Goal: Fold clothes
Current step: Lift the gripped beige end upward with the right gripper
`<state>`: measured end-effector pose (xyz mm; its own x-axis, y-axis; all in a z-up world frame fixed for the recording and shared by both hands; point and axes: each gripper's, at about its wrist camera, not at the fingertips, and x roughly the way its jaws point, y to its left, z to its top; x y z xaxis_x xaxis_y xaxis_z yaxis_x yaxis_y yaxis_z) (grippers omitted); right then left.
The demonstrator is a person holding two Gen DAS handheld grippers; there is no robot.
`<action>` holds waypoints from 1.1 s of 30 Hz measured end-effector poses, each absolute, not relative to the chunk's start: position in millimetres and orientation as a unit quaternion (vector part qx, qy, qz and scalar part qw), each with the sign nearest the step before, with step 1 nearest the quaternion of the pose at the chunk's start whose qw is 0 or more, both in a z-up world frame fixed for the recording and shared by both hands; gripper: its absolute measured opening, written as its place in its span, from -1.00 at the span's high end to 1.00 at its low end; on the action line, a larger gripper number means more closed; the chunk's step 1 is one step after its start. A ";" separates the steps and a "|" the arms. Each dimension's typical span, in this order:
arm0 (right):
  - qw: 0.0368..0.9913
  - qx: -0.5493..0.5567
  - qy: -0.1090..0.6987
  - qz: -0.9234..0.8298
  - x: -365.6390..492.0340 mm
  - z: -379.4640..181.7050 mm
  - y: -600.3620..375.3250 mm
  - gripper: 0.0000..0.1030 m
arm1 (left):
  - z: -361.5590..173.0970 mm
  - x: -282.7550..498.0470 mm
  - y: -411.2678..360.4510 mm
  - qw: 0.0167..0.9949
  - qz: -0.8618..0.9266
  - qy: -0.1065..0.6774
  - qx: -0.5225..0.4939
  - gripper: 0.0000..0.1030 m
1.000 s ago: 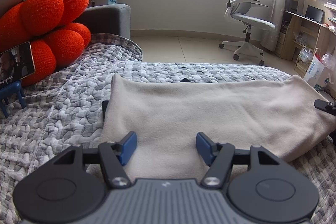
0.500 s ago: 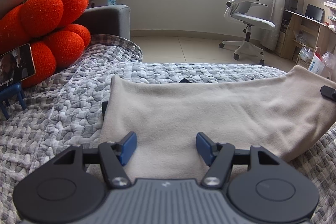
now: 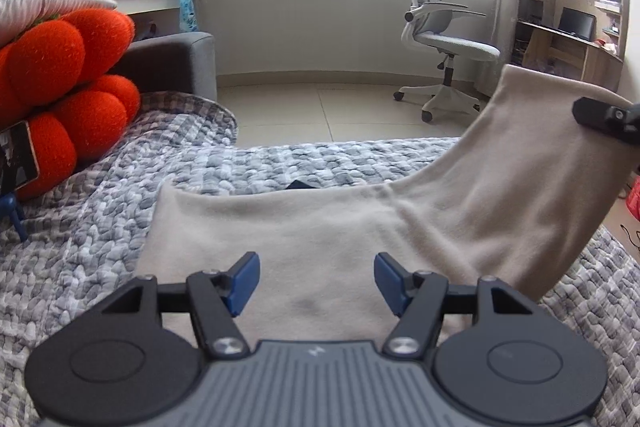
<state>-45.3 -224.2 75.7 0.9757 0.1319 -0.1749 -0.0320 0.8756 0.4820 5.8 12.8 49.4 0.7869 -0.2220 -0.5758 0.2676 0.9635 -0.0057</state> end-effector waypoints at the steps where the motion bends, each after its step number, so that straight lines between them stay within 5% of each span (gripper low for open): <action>1: 0.963 0.246 0.100 0.046 -46.1 76.5 -223.8 0.47 | 46.8 6.0 5.8 0.941 -0.136 0.307 0.044 -0.26; 6: 0.961 0.252 0.093 0.064 -47.2 79.3 -223.0 0.48 | 30.4 6.9 -25.9 0.928 -0.132 0.330 0.108 -0.29; 12: 0.958 0.262 0.083 0.081 -48.1 78.2 -226.5 0.49 | 38.5 26.2 -17.5 0.926 -0.127 0.351 0.063 -0.34; 33: 0.951 0.283 0.074 0.104 -46.8 75.2 -239.3 0.50 | 44.8 91.6 -57.0 0.935 -0.063 0.319 0.144 -0.49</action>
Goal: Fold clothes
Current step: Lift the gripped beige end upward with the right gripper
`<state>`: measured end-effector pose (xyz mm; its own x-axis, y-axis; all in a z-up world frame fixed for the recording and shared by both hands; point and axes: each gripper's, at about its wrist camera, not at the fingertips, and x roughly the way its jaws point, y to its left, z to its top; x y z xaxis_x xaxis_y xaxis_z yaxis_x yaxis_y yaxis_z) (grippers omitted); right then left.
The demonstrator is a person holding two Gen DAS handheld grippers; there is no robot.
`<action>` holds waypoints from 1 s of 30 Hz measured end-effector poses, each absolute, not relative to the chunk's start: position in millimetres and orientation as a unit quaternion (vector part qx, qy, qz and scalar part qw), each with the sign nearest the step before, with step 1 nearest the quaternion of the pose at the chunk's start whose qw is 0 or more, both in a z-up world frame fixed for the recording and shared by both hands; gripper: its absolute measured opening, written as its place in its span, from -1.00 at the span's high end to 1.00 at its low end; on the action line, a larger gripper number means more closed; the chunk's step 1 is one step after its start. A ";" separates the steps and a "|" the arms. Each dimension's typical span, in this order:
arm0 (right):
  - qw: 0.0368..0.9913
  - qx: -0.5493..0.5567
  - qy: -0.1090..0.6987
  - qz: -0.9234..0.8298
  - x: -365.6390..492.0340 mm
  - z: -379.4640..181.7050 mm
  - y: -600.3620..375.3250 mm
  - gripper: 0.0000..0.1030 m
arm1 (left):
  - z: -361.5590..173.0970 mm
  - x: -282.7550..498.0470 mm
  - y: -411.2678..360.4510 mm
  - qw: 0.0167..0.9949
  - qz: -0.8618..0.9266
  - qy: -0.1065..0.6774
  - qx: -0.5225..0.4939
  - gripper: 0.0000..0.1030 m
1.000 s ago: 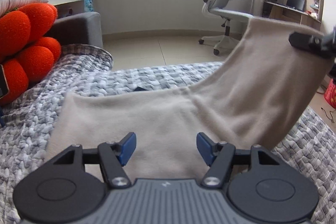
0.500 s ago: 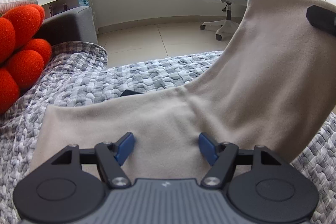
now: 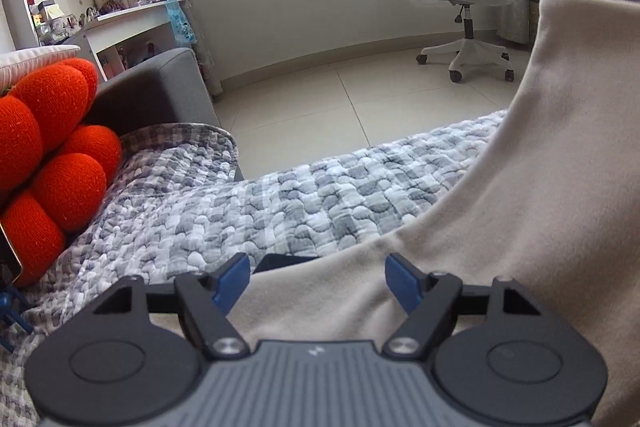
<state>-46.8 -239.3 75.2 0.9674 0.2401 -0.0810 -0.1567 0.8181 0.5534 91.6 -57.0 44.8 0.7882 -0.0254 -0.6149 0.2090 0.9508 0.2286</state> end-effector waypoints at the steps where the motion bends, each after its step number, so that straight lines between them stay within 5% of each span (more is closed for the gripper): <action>1: 0.949 0.287 0.074 0.104 -46.7 74.8 -240.4 0.50 | 44.3 94.3 -55.1 0.934 -0.059 0.323 0.139 -0.49; 30: 0.945 0.302 0.084 0.092 -46.3 74.5 -237.7 0.50 | 37.8 36.3 -56.3 0.914 -0.118 0.310 0.233 -0.43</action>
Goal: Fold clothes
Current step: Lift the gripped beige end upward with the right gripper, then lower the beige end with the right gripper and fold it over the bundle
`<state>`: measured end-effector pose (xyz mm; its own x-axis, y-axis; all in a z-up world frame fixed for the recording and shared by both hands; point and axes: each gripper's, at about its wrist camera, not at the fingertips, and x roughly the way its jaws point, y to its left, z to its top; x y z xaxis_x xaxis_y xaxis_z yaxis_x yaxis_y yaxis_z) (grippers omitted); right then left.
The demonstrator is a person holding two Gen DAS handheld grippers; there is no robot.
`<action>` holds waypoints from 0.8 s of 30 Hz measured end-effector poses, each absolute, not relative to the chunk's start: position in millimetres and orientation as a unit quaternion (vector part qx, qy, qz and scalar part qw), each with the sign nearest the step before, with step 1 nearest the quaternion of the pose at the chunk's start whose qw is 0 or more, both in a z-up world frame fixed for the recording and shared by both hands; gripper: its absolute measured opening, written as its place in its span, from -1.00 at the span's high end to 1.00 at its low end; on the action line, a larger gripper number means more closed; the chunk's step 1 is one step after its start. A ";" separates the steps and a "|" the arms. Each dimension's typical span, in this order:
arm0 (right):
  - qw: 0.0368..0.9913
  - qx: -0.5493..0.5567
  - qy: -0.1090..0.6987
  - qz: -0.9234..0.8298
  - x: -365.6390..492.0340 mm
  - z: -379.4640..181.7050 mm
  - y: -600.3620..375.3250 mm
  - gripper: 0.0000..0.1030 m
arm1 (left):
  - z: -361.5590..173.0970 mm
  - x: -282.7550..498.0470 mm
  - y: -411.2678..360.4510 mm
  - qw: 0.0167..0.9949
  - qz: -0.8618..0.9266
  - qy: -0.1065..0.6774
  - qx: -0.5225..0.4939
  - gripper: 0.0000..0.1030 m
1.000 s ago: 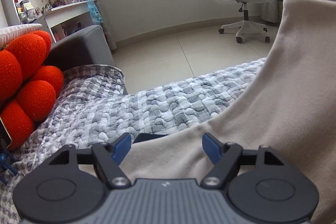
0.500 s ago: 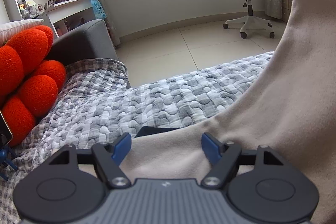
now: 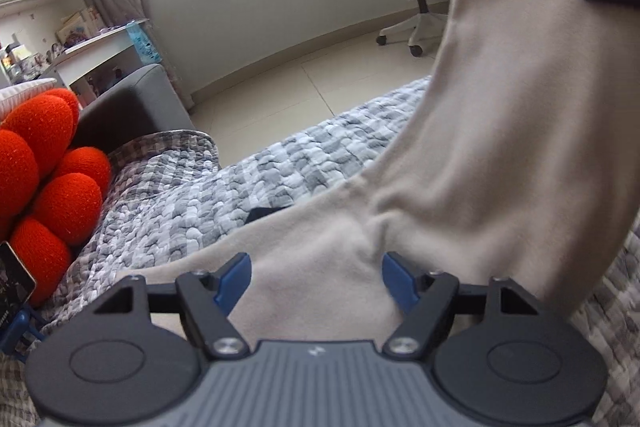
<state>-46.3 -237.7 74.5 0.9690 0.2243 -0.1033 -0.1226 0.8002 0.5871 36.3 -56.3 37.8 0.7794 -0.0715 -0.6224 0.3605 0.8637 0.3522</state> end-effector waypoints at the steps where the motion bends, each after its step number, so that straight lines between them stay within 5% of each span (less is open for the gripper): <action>1: 0.945 0.303 0.085 0.092 -45.9 74.3 -236.6 0.50 | 36.4 31.6 -57.6 0.913 -0.120 0.303 0.246 -0.43; 24: 0.938 0.327 0.101 0.052 -47.9 66.3 -241.2 0.50 | 35.0 -23.3 -48.6 0.898 -0.210 0.279 0.267 -0.45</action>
<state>-47.9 -241.2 66.3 0.9744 0.1626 -0.1553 -0.0310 0.7814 0.6233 -23.3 -48.6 35.0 0.7556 -0.2290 -0.6138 0.5270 0.7691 0.3618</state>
